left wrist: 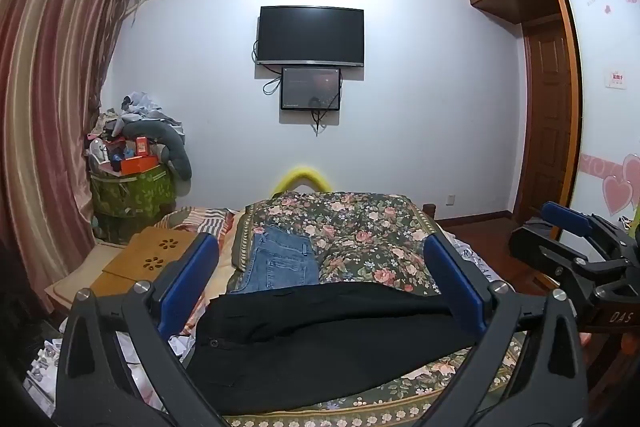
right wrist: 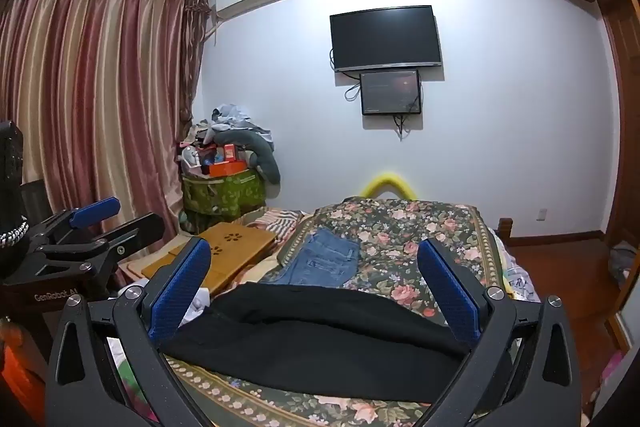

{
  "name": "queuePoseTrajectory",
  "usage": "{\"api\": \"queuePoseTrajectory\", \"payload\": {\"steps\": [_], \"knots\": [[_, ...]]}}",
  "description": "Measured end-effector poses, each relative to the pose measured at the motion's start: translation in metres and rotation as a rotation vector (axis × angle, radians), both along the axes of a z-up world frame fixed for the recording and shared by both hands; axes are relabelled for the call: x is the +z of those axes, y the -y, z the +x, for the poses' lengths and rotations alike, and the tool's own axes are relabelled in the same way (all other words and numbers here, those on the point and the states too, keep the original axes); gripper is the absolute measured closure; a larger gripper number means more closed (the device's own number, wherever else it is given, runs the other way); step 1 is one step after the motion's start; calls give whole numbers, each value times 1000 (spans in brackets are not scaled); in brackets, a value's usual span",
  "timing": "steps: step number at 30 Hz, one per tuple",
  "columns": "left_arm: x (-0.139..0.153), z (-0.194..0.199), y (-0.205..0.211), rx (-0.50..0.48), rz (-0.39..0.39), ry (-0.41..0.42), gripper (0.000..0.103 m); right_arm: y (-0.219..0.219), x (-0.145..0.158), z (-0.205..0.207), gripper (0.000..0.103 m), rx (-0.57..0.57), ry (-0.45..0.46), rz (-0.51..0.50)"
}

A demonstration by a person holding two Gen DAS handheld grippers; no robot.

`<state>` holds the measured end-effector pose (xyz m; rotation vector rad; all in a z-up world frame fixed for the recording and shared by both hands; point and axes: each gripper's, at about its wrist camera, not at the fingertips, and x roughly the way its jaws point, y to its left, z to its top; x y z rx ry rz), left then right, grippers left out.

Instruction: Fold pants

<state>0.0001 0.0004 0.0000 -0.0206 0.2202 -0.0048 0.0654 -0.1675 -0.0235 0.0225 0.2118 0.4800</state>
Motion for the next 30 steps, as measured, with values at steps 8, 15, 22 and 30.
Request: {"api": "queuePoseTrajectory", "payload": {"steps": [8,15,22,30], "knots": [[-4,1,-3,1,-1,5,0,3,1,-2,0,-8,2,-6],[-5,5,-2,2,1,15,0,9,1,2,0,-24,2,-3],[-3,1,-1,-6,-2,14,0,4,-1,-2,0,-29,3,-1],[-4,2,-4,-5,-2,14,0,8,1,-1,0,-30,-4,6]]}}
